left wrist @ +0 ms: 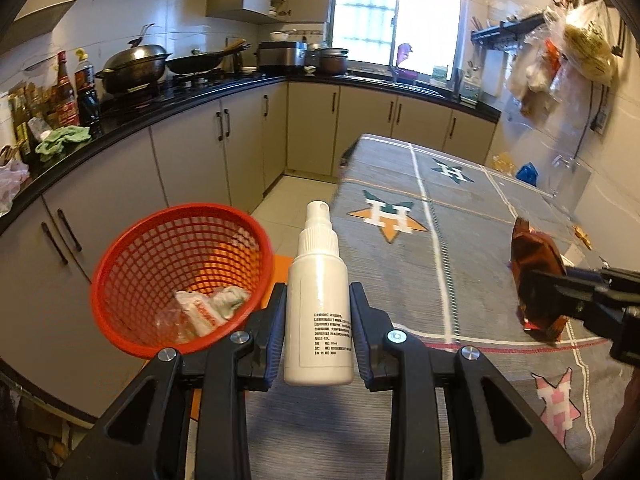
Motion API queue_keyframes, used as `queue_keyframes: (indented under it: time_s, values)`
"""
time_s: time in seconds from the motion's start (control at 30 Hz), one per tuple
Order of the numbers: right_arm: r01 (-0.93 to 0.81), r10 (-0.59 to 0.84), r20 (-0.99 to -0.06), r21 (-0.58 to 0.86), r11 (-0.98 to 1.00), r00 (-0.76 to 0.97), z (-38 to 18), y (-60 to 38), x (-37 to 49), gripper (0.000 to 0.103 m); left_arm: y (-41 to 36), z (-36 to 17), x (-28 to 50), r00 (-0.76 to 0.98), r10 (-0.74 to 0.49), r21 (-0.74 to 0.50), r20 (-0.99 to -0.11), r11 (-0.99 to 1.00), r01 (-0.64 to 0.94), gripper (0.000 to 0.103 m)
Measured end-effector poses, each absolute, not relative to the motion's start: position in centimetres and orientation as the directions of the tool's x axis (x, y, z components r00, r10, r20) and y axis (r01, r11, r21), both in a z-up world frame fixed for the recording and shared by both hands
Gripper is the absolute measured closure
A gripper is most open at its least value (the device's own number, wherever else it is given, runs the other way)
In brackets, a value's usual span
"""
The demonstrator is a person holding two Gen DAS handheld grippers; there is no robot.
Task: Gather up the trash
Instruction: 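Lift the spray bottle and snack packet and carry both over the red basket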
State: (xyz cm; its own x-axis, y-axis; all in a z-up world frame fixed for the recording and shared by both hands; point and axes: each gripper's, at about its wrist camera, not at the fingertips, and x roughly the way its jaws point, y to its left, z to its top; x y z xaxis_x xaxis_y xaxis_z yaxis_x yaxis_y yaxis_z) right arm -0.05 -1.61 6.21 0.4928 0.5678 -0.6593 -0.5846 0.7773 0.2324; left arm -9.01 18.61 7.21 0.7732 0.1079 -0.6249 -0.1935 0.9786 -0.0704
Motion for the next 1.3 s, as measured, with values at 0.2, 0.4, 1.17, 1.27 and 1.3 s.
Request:
queue_keyframes:
  time_s: [0.2,0.4,1.17,1.27,1.3]
  values:
    - [-0.615,0.589,-0.653,0.232,0.753,0.475,6.9,1.1,0.6,0.067,20.9,7.2,-9.5,0.768,0.139,-0.073,-0.625,0.969,-0.235,0.074]
    - [-0.647,0.603,-0.662,0.227,0.728,0.446,6.8,4.2,1.2,0.067,22.9,7.3,-10.2,0.764,0.165,-0.080,-0.624,0.959,-0.272,0.074]
    - [-0.714,0.630,-0.691,0.234,0.660,0.355,6.0,13.1,2.9,0.067,29.2,6.2,-10.2,0.726,0.240,-0.102,-0.645,0.914,-0.393,0.074]
    - [-0.711,0.634,-0.698,0.256,0.655,0.333,5.7,14.2,3.8,0.067,30.1,5.9,-9.6,0.719,0.244,-0.103,-0.651,0.910,-0.402,0.074]
    - [-0.709,0.637,-0.699,0.266,0.654,0.325,5.5,14.6,4.1,0.067,30.4,5.7,-9.4,0.715,0.247,-0.103,-0.655,0.908,-0.407,0.074]
